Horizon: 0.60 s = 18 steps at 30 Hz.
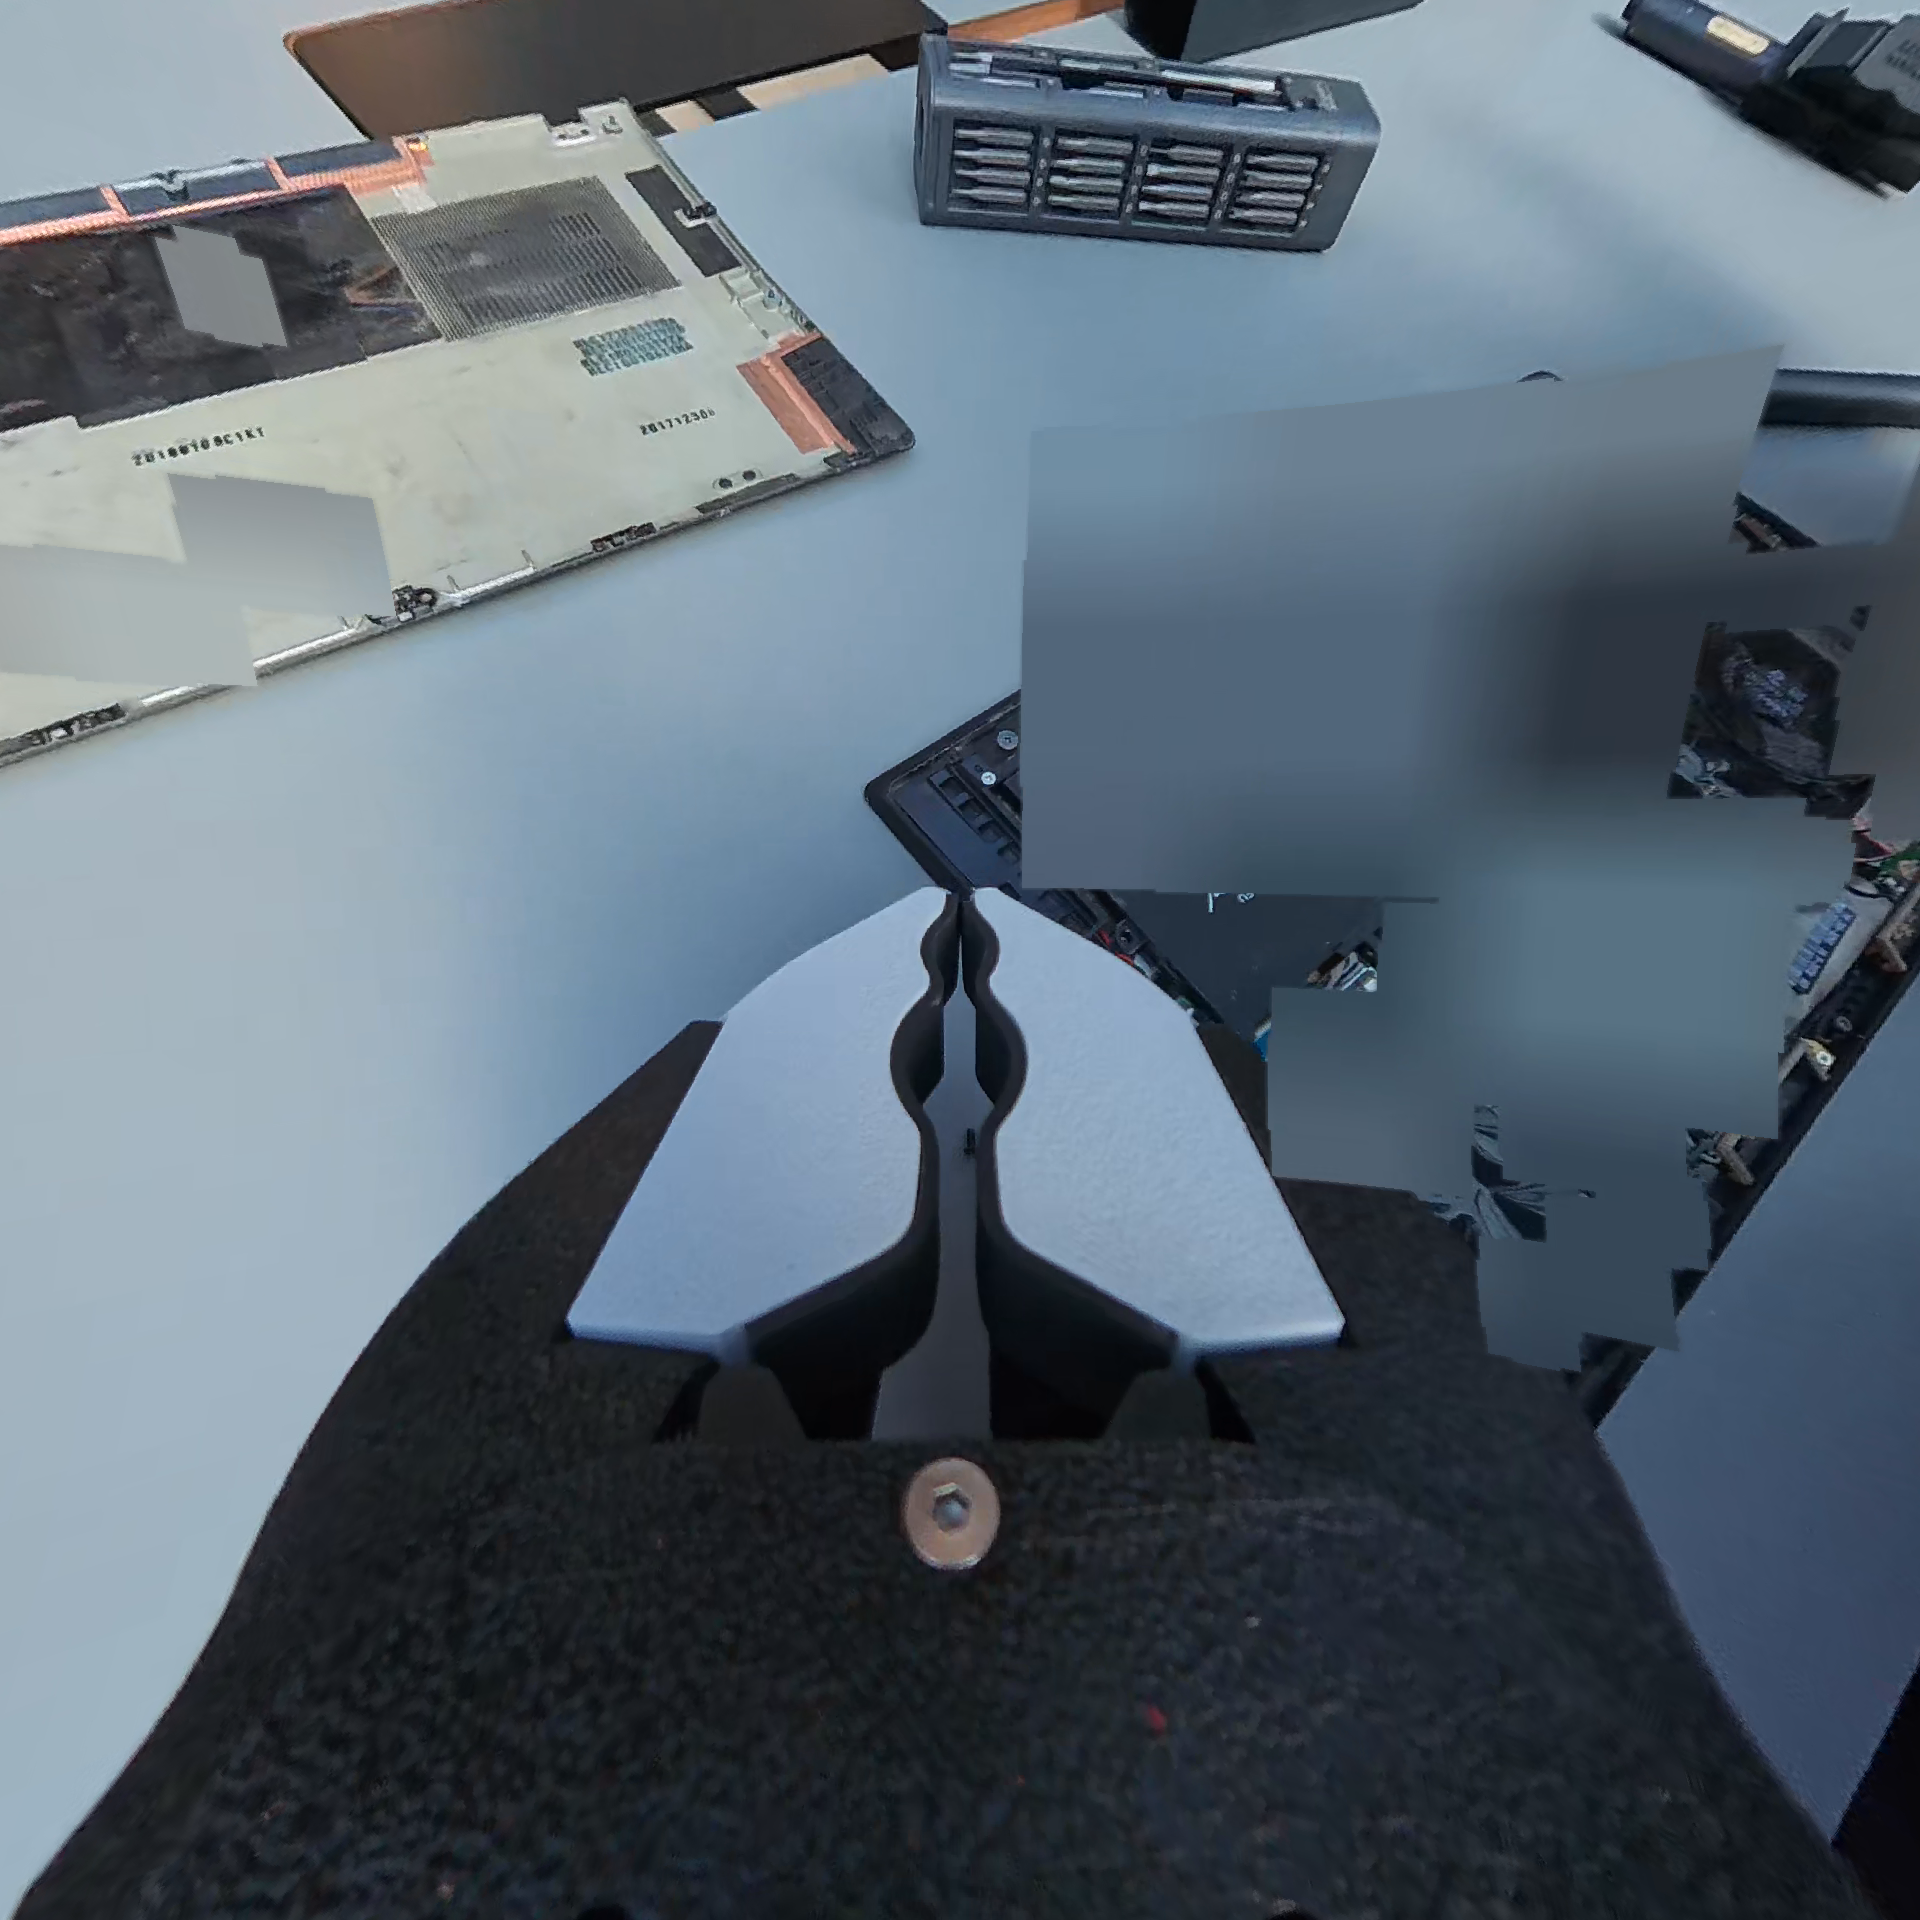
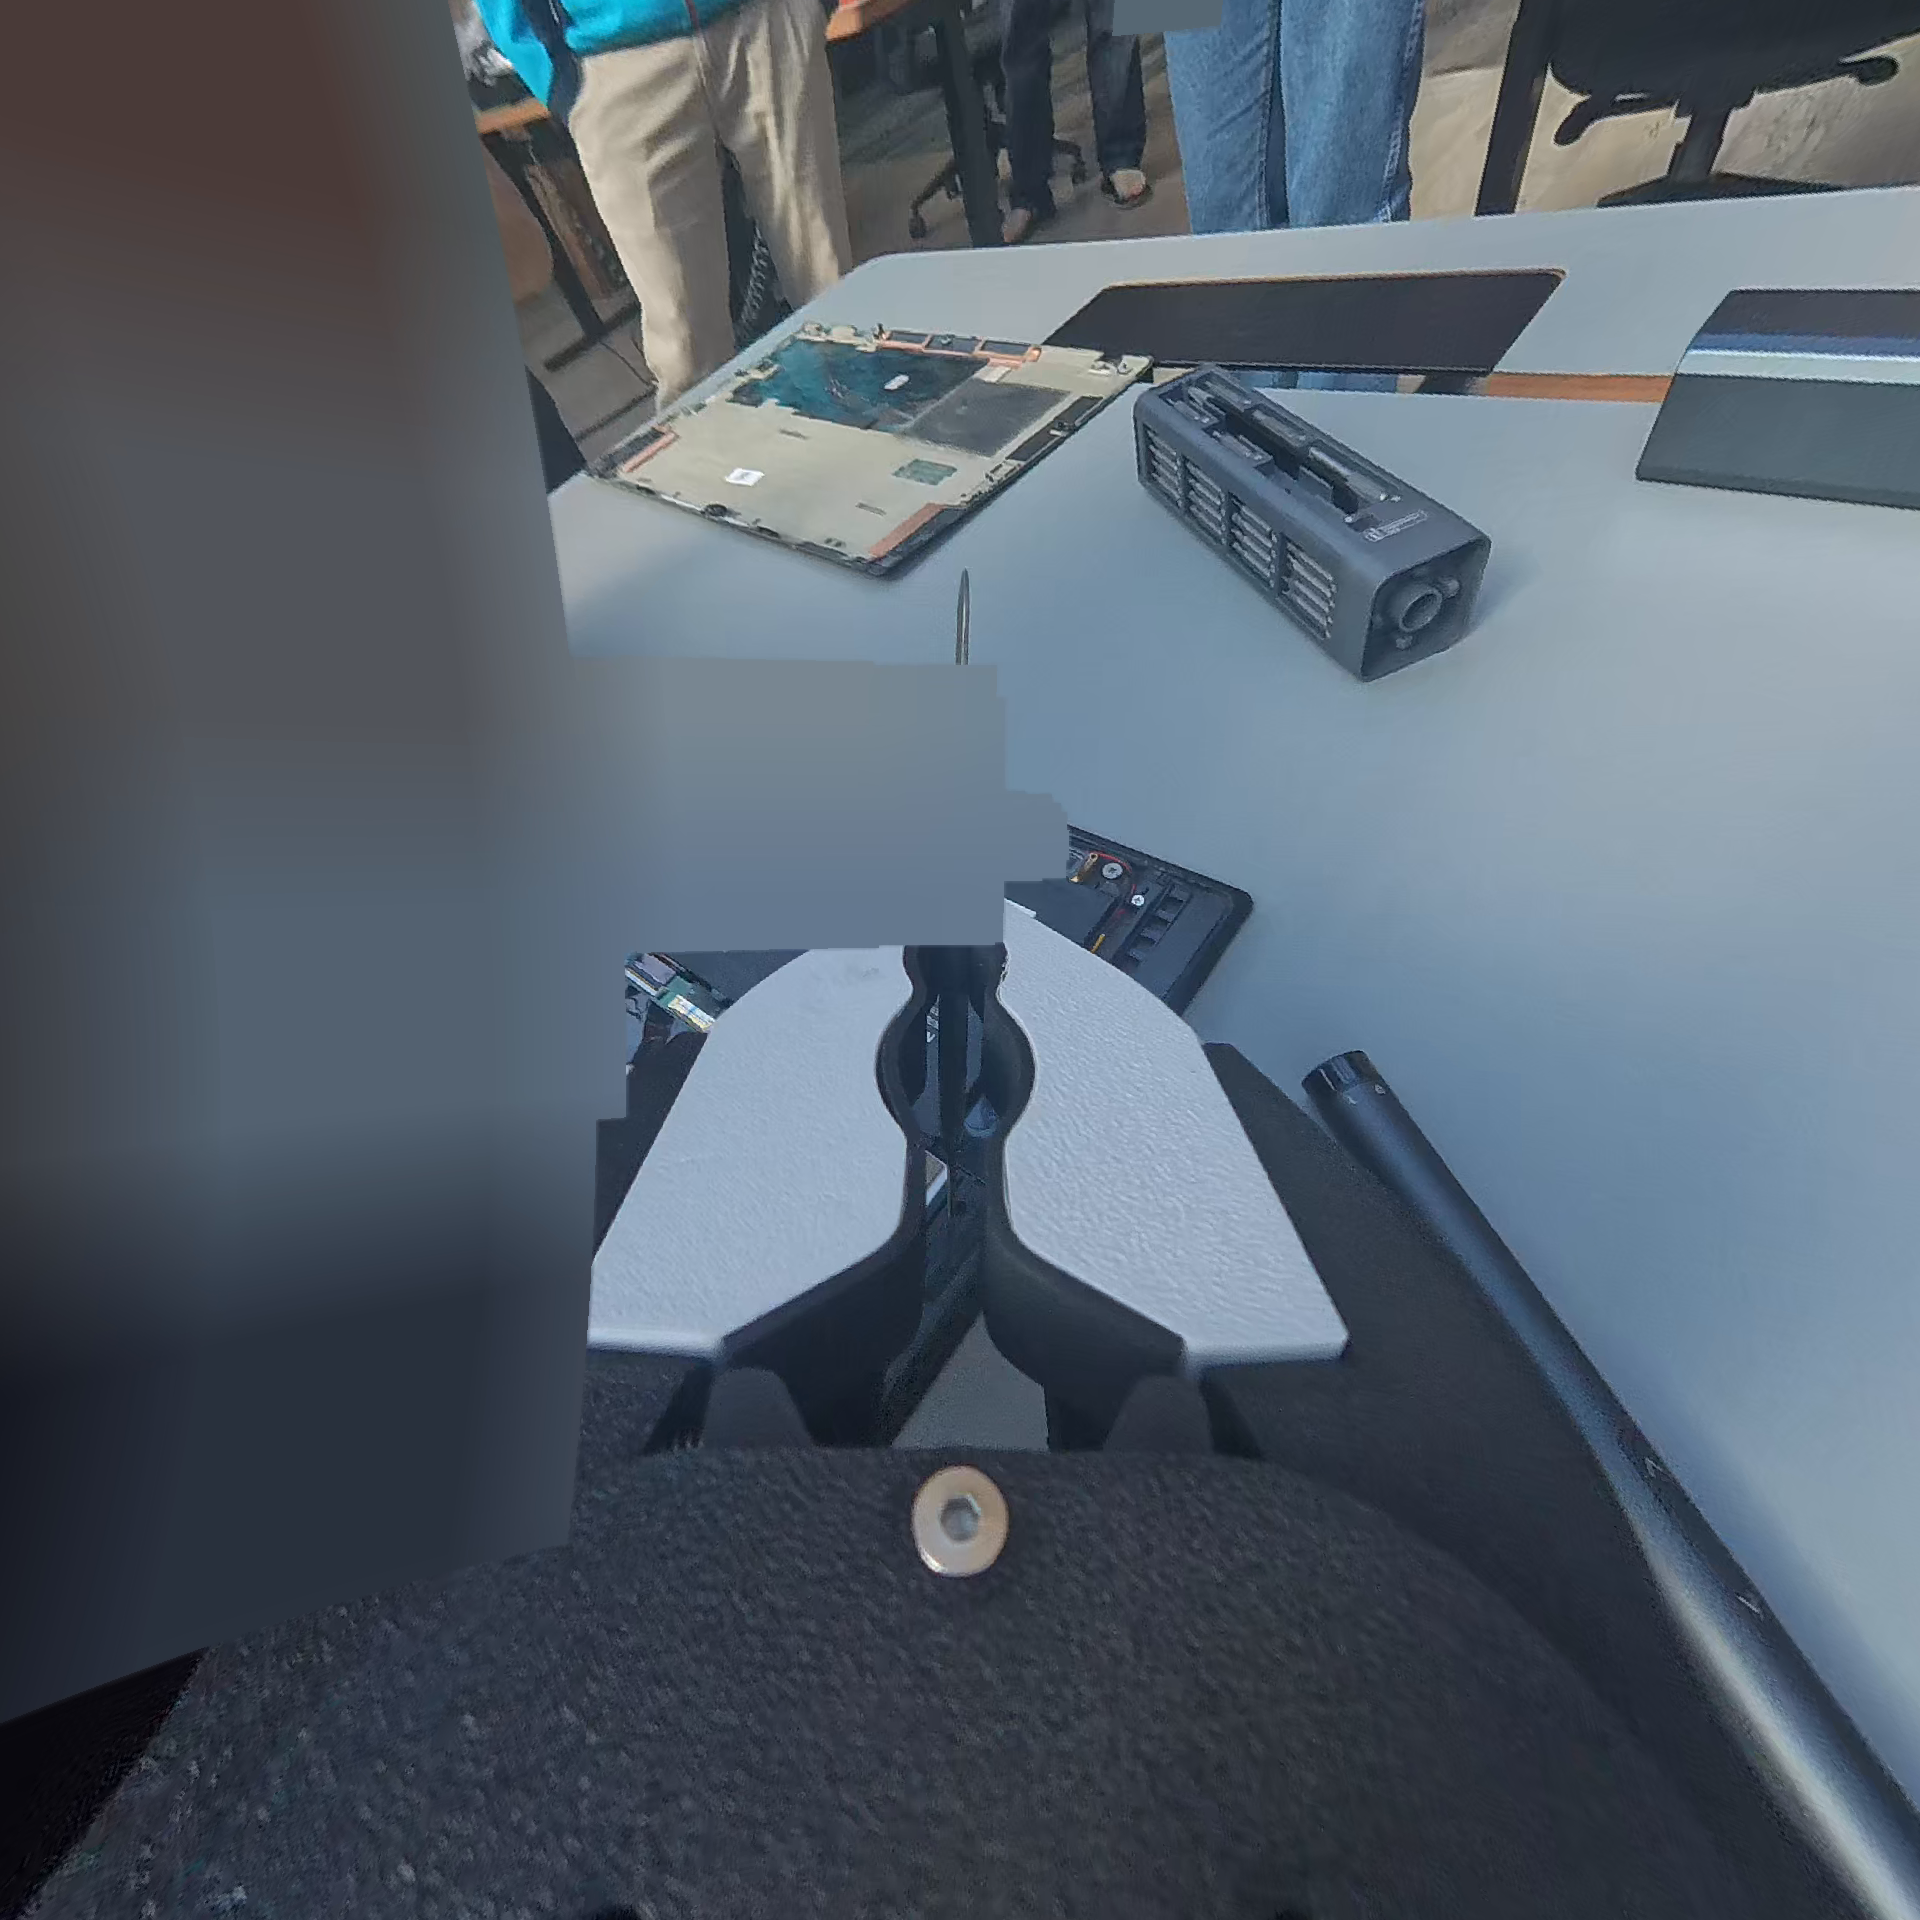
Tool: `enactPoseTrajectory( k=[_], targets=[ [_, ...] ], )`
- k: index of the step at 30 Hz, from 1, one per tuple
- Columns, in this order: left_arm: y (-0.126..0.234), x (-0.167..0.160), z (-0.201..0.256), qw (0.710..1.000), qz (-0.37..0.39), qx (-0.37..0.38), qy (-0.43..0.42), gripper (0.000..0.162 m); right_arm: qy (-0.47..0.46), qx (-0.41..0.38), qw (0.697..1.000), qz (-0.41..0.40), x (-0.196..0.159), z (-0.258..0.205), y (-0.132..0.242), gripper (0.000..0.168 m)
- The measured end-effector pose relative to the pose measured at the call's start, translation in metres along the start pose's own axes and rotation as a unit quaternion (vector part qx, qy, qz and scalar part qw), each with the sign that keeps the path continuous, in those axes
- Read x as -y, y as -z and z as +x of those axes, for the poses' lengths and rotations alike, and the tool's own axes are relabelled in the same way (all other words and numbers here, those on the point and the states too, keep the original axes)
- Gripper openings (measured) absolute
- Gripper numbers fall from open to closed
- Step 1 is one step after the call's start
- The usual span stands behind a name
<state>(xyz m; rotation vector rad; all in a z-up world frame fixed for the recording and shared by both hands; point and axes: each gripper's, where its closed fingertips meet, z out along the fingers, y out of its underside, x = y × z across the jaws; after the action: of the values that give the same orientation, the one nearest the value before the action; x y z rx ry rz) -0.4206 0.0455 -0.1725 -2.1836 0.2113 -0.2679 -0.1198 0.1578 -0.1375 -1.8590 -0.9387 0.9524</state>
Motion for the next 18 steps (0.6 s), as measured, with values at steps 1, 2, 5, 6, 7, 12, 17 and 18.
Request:
enactPoseTrajectory(
  k=[1, 2, 5, 6, 7, 12, 17, 18],
  targets=[
    [0.000, 0.000, -0.001, 1.000, -0.006, 0.003, -0.002, 0.000, 0.017, -0.012, 1.000, -0.011, -0.001, 0.003, 0.000, 0.004],
    [0.000, -0.001, -0.003, 1.000, -0.016, 0.010, -0.003, 0.000, 0.037, -0.023, 0.999, -0.022, -0.001, 0.005, -0.001, 0.004],
    [-0.001, -0.004, -0.009, 0.998, -0.043, 0.031, -0.016, 0.000, 0.079, -0.040, 0.995, -0.044, 0.001, 0.010, -0.003, 0.004],
    [-0.003, -0.005, -0.011, 0.998, -0.051, 0.037, -0.020, 0.000, 0.090, -0.039, 0.994, -0.048, 0.003, 0.011, -0.005, 0.004],
    [-0.005, -0.004, -0.010, 0.997, -0.056, 0.037, -0.023, 0.000, 0.098, -0.036, 0.993, -0.052, 0.005, 0.011, -0.008, 0.004],
    [-0.023, 0.013, 0.000, 0.997, -0.063, 0.024, -0.050, 0.000, 0.138, -0.023, 0.988, -0.063, 0.018, 0.012, -0.028, 0.004],
    [-0.039, 0.023, 0.008, 0.994, -0.081, 0.005, -0.079, 0.000, 0.167, -0.008, 0.982, -0.084, 0.018, 0.012, -0.048, 0.004],
    [-0.040, 0.023, 0.008, 0.993, -0.085, 0.004, -0.080, 0.000, 0.171, -0.007, 0.981, -0.089, 0.016, 0.012, -0.050, 0.004]
  ],
)
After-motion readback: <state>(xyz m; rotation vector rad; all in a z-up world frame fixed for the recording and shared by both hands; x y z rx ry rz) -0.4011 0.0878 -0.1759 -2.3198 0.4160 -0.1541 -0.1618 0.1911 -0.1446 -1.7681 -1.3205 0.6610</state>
